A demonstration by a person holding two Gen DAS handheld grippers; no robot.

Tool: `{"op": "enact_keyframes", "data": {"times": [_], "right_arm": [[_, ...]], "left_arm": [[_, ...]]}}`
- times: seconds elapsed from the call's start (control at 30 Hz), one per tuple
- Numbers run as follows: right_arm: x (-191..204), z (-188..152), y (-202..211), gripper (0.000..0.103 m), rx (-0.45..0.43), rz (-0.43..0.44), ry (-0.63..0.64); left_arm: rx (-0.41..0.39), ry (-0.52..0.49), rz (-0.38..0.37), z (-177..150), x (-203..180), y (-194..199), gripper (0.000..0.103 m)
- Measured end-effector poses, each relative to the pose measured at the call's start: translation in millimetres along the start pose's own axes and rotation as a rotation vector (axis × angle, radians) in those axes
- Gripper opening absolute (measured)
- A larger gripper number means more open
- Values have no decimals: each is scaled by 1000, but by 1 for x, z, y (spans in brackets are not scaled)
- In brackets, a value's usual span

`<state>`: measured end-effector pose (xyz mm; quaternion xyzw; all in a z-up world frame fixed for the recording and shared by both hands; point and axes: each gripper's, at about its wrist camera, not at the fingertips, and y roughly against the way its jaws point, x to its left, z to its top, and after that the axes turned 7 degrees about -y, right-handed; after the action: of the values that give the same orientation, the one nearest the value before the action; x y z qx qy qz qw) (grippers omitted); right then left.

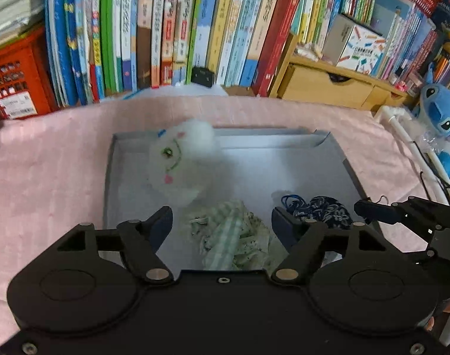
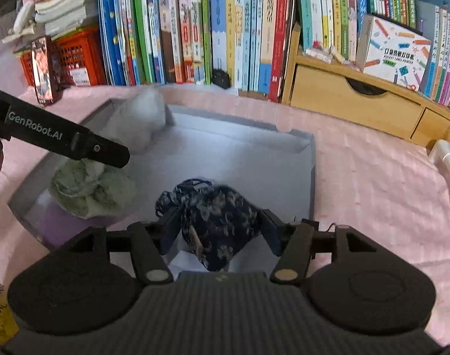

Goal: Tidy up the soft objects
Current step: 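Lower the cotton ball and navy pouch into the gray tray and open both tools, then move the left tool to the blue mask packet while the right tool reaches the green scrunchie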

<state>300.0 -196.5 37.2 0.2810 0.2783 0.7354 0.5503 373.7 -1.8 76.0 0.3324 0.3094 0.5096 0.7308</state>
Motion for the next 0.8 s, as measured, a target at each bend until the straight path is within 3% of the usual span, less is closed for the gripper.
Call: {"op": "enact_keyframes", "data": {"times": [0.33,0.8], "right_arm": [[1,-3,51,78,-124,38,-37],[1,-60,134,86,-319,42,14]], "left_arm": [[-145,-38,-12,-15,-6,69,85],[-325,-59,-59,-98,-17,151,87]]}}
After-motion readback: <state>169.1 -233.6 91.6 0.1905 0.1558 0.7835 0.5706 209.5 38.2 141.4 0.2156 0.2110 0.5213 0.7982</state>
